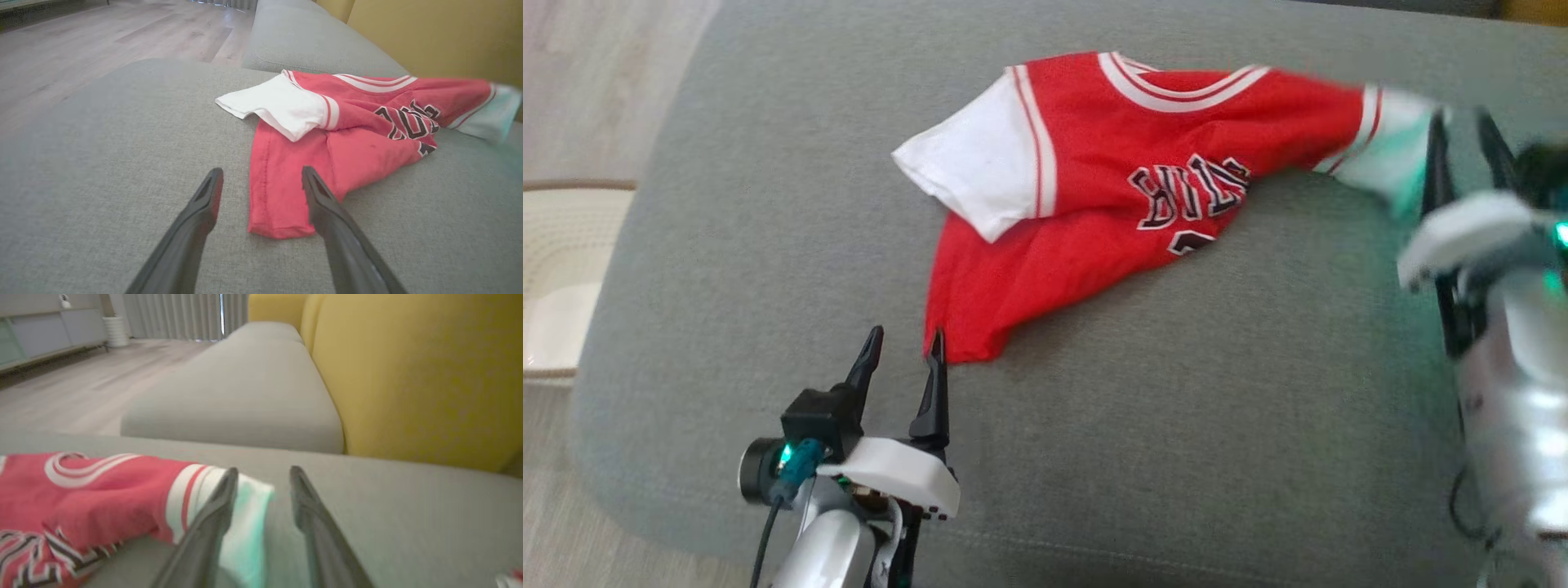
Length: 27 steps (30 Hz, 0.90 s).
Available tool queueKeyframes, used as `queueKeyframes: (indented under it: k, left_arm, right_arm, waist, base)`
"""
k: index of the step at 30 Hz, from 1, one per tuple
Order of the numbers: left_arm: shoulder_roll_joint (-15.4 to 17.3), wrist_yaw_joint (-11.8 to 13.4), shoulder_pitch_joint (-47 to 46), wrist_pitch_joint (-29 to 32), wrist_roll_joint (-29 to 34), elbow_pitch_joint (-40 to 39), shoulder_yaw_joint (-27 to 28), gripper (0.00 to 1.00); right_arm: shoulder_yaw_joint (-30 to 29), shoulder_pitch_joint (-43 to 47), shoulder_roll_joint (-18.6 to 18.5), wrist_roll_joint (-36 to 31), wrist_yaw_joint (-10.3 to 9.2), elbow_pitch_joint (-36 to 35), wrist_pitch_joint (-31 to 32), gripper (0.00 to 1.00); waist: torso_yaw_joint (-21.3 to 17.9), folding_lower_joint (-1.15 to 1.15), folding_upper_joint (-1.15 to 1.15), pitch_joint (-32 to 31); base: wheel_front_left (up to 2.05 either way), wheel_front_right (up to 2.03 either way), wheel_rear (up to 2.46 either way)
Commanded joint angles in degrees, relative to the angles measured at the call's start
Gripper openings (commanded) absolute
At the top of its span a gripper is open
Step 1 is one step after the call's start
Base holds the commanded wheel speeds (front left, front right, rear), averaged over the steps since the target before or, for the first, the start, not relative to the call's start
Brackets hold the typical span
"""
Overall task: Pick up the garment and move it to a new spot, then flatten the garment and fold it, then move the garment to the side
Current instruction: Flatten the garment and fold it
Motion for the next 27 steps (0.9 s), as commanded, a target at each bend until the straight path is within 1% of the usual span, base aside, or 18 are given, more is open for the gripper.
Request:
queueKeyframes:
  k: [1, 4, 7, 10, 12, 16, 20, 21, 22, 27]
  left_arm:
    - [0.2, -0.1, -1.8, -0.3, 0.7, -1.7, 2.3, 1.0]
    - [0.2, -0.4, -1.7, -0.3, 1.3, -1.5, 2.8, 1.0]
    - [0.2, -0.6, -1.3, -0.3, 1.4, -1.4, 3.2, 1.0]
    - [0.2, -0.9, -1.1, -0.3, 1.4, -1.3, 3.1, 1.0]
    - [0.2, -1.1, -0.9, -0.3, 1.3, -1.3, 2.8, 1.0]
    - [0.2, -1.0, -0.4, -0.3, 0.8, -1.4, 2.4, 1.0]
    - [0.2, -0.8, -0.1, -0.3, 0.3, -1.6, 1.7, 1.0]
    - [0.2, -0.8, -0.1, -0.3, 0.3, -1.6, 1.7, 1.0]
    - [0.2, -0.6, 0.0, -0.3, 0.1, -1.6, 1.5, 1.0]
    - [0.2, -0.5, -0.2, -0.3, -0.2, -1.7, 1.2, 1.0]
  right_arm:
    - [-0.2, -0.4, 0.6, -0.4, 0.37, -2.2, -1.0, 1.0]
    - [-2.7, 3.7, 1.2, -0.7, 0.37, -3.3, -1.3, 1.0]
    - [-3.6, 6.4, 2.2, -0.8, 0.37, -5.5, -1.4, 1.0]
    - [-2.4, 8.1, 3.3, -0.2, 0.37, -8.6, -1.4, 1.0]
    - [0.0, 8.4, 4.0, 0.5, 0.37, -10.4, -1.4, 1.0]
    - [8.0, 7.3, 5.1, 2.2, 0.37, -13.3, -1.4, 1.0]
    - [18.2, 4.9, 5.6, 4.7, 0.37, -13.7, -0.8, 1.0]
    - [18.2, 4.9, 5.6, 4.7, 0.37, -13.7, -0.8, 1.0]
    - [23.0, 3.7, 5.7, 6.3, 0.37, -13.3, 0.2, 1.0]
    - [35.8, 1.1, 5.9, 11.5, 0.37, -11.0, 3.4, 1.0]
  waist:
    - [-1.4, 0.0, 0.0, 0.1]
    - [-2.6, 0.0, 0.0, -0.3]
    - [-3.2, 0.0, 0.0, -0.8]
    - [-3.0, 0.0, 0.0, -1.2]
    - [-2.4, 0.0, 0.0, -1.3]
    - [-0.3, 0.0, 0.0, -1.4]
    - [2.6, 0.0, 0.0, -1.1]
    - [2.6, 0.0, 0.0, -1.1]
    - [4.1, 0.0, 0.0, -0.9]
    - [7.6, 0.0, 0.0, 0.1]
  base:
    - [0.0, 0.0, 0.0]
    - [0.0, 0.0, 0.0]
    - [0.0, 0.0, 0.0]
    - [0.0, 0.0, 0.0]
    - [0.0, 0.0, 0.0]
    - [0.0, 0.0, 0.0]
    - [0.0, 0.0, 0.0]
    - [0.0, 0.0, 0.0]
    - [0.0, 0.0, 0.0]
    - [0.0, 0.0, 0.0]
